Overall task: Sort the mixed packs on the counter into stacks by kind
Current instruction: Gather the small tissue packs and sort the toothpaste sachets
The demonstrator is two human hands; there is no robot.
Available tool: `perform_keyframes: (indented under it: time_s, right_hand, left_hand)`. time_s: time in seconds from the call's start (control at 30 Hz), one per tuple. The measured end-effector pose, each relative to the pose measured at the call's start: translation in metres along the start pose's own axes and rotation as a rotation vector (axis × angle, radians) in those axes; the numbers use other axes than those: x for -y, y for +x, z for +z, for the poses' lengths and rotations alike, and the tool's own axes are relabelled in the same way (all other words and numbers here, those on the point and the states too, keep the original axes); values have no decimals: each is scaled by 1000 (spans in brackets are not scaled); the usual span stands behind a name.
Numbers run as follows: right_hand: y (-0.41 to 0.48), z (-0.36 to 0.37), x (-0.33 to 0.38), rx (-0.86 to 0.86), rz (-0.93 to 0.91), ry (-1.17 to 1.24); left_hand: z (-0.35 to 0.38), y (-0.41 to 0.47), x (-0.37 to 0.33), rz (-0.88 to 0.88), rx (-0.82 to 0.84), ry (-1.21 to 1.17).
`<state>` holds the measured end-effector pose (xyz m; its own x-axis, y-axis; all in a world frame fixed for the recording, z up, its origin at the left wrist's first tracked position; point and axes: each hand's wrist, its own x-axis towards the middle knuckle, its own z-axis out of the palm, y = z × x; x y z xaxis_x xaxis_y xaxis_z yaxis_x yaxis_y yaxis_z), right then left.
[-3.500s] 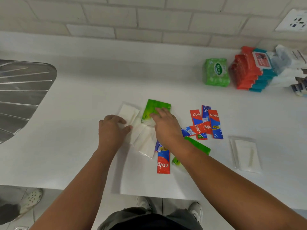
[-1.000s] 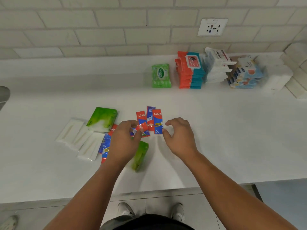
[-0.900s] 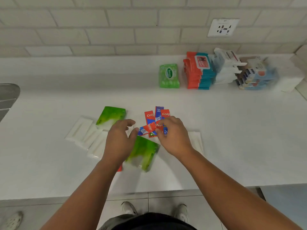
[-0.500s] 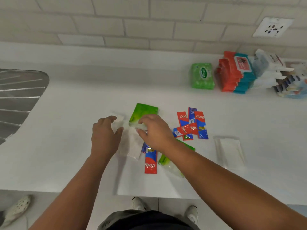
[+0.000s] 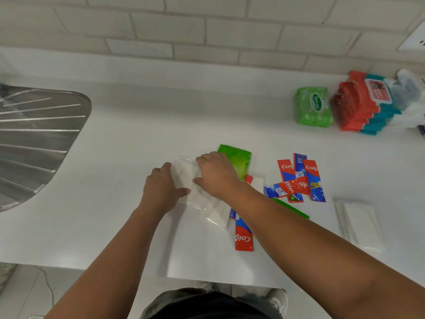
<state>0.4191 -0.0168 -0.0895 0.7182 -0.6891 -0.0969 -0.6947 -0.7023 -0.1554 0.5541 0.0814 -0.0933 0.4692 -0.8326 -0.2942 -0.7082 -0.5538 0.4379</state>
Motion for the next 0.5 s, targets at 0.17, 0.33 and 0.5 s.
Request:
perform_keyframes:
  time_s: [0.17, 0.33, 0.5]
  right_hand:
    - [6, 2, 2, -17, 25, 45]
    - [1, 0, -10, -184, 146, 549]
    - [-21, -24, -22, -258, 281, 1156]
  left_hand:
    - [-4, 0, 4, 38, -11, -130]
    - [-13, -5, -4, 149, -178, -320]
    - [-19, -17, -37, 180, -199, -703]
